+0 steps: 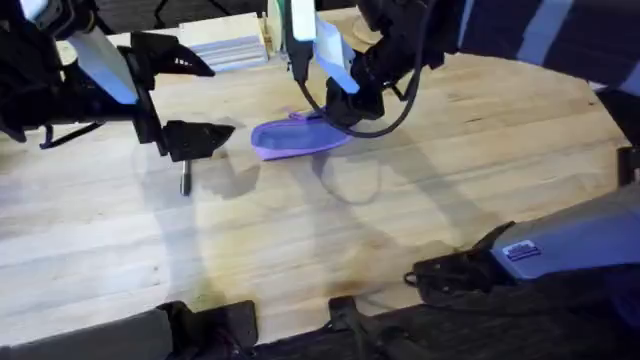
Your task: Unzip the bag, pick up the pens from the table one at a time and place them inside, then zip the bag closed.
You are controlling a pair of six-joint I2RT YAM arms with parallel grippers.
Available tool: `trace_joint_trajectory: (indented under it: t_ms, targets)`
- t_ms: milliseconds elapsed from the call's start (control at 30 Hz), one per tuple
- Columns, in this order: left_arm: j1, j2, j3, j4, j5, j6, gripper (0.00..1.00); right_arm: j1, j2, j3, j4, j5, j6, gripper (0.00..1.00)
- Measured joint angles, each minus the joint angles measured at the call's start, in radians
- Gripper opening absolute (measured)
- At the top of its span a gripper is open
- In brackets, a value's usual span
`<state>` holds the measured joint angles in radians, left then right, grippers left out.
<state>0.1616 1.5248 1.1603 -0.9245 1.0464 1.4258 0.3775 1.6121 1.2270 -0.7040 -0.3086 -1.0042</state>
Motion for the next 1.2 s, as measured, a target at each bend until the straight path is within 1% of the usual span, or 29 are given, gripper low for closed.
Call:
trace_joint_trajectory:
  t_ms: [367, 500, 833, 867, 900, 933, 1000, 1033, 1133, 1167, 1200]
  targets:
    - [0.000, 0.000, 0.000, 0.000, -0.004, 0.000, 0.993, 0.000, 0.087, 0.001, 0.066, -0.098, -0.004, 0.034]
    - [0.000, 0.000, 0.000, 0.000, -0.004, 0.000, 0.993, 0.003, 0.109, 0.001, 0.080, -0.107, -0.004, 0.034]
    - [0.000, 0.000, 0.000, 0.000, -0.007, 0.000, 0.993, 0.004, 0.112, 0.001, 0.104, -0.108, -0.004, 0.034]
    - [0.000, 0.000, 0.000, 0.000, -0.008, 0.000, 0.994, 0.004, 0.115, 0.001, 0.104, -0.109, -0.004, 0.045]
    - [0.000, 0.000, 0.000, 0.000, -0.009, 0.000, 0.994, 0.005, 0.119, 0.001, 0.105, -0.111, -0.002, 0.075]
    - [0.000, 0.000, 0.000, 0.000, -0.011, 0.000, 0.994, 0.006, 0.123, 0.001, 0.106, -0.112, -0.005, 0.144]
    - [0.000, 0.000, 0.000, 0.000, -0.013, 0.000, 0.994, 0.009, 0.129, 0.001, 0.105, -0.110, -0.009, 0.385]
    - [0.000, 0.000, 0.000, 0.000, -0.015, 0.000, 0.994, 0.009, 0.131, 0.001, 0.105, -0.107, -0.011, 0.546]
    - [0.000, 0.000, 0.000, 0.000, -0.015, 0.000, 0.994, 0.008, 0.131, 0.002, 0.105, -0.103, -0.018, 0.949]
    - [0.000, 0.000, 0.000, 0.000, -0.015, 0.000, 0.994, 0.008, 0.131, 0.003, 0.105, -0.103, -0.018, 0.982]
    - [0.000, 0.000, 0.000, 0.000, -0.015, 0.000, 0.994, 0.008, 0.131, 0.003, 0.105, -0.103, -0.018, 0.992]
